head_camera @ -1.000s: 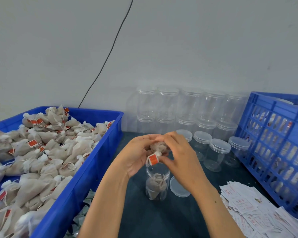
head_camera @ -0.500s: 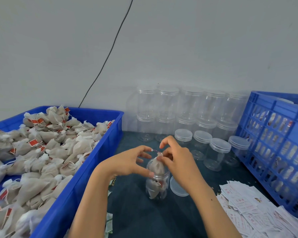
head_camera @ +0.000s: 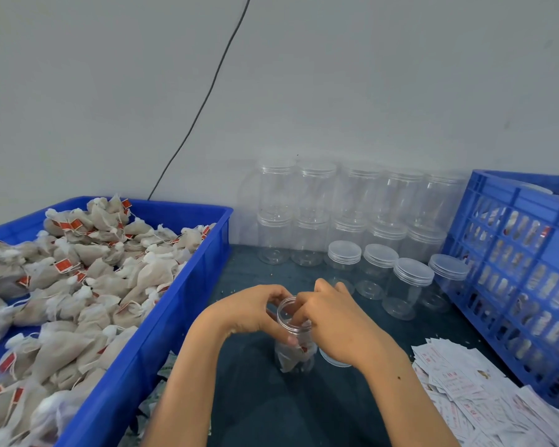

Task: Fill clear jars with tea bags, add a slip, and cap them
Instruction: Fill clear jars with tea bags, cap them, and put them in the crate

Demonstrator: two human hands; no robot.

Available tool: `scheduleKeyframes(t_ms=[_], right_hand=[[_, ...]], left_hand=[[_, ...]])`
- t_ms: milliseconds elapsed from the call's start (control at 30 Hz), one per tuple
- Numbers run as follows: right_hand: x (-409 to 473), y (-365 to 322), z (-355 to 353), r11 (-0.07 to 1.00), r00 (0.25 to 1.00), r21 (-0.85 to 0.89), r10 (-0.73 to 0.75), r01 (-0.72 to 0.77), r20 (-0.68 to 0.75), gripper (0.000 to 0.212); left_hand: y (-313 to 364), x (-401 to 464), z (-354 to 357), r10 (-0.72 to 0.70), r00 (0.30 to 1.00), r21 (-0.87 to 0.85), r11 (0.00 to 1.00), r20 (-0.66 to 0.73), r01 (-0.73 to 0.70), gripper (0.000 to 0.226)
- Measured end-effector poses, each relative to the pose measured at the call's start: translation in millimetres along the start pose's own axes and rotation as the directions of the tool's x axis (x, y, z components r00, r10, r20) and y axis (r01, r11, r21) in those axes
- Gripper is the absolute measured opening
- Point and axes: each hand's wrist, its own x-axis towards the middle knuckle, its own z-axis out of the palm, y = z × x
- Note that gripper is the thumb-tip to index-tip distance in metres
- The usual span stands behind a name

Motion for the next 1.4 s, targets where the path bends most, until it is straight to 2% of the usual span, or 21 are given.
scheduleKeyframes(t_ms=[133,200,367,500,600,700,767,867,1000,1067,1267,1400], right_hand=[[-1.8,-3.0,-11.9,0.998,0.995,0.025,-0.056,0.058,-0.077,0.045],[-4.3,-0.1,-16.9,0.998,0.996,0.05,-0.037,0.041,-0.087,0.051],[-12.7,-0.5,-15.2,0.993,0.994,0.055,0.1,-0.102,0.039,0.047],[-12.4,-5.8,-18.3,0.993,0.991,0.03,0.11,-0.113,0.069,0.047],[-13.2,-4.1,-21.8,0.986,0.992,0.106,0.123,-0.127,0.037,0.052],[-14.1,1.0,-31.7,0.974,0.992,0.204,0.112,-0.098,-0.058,0.05],[-16.8,2.9,-38.4,0.96,0.986,0.262,0.127,-0.094,-0.111,0.047],[-22.5,3.4,-44.1,0.951,0.985,0.294,0.134,-0.096,-0.111,0.043],[-24.9,6.8,-48.2,0.941,0.986,0.319,0.145,-0.112,-0.082,0.042],[-24.8,9.4,-48.5,0.94,0.986,0.321,0.148,-0.117,-0.073,0.044],[-24.6,11.4,-46.8,0.934,0.989,0.342,0.131,-0.101,-0.065,0.04],[-24.7,14.1,-46.4,0.932,0.99,0.348,0.13,-0.103,-0.055,0.038]], left_hand=[[0.8,-1.4,0.8,0.015,1.0,0.007,1.0,0.005,-0.015,0.054],[1.7,-2.1,0.3,0.01,1.0,0.009,1.0,0.009,-0.01,0.054],[4.4,-2.3,0.0,-0.014,1.0,0.009,1.0,0.005,0.014,0.056],[2.8,-11.0,-9.8,-0.062,0.998,0.056,0.996,-0.003,0.062,0.054],[-8.7,-25.4,-25.3,-0.133,0.974,0.085,0.985,-0.181,0.151,0.044],[-22.6,-39.5,-31.3,-0.137,0.9,0.142,0.967,-0.413,0.212,0.03],[-28.3,-43.4,-27.9,-0.14,0.874,0.222,0.937,-0.466,0.269,0.031],[-32.2,-43.2,-15.1,-0.176,0.864,0.353,0.861,-0.471,0.367,0.035],[-44.5,-41.3,-6.7,-0.274,0.901,0.49,0.765,-0.338,0.417,0.033],[-50.1,-42.1,-5.4,-0.298,0.896,0.552,0.709,-0.331,0.439,0.031],[-46.2,-45.3,-0.3,-0.249,0.84,0.582,0.626,-0.482,0.519,0.017],[-46.6,-45.7,5.0,-0.254,0.826,0.591,0.597,-0.503,0.543,0.015]])
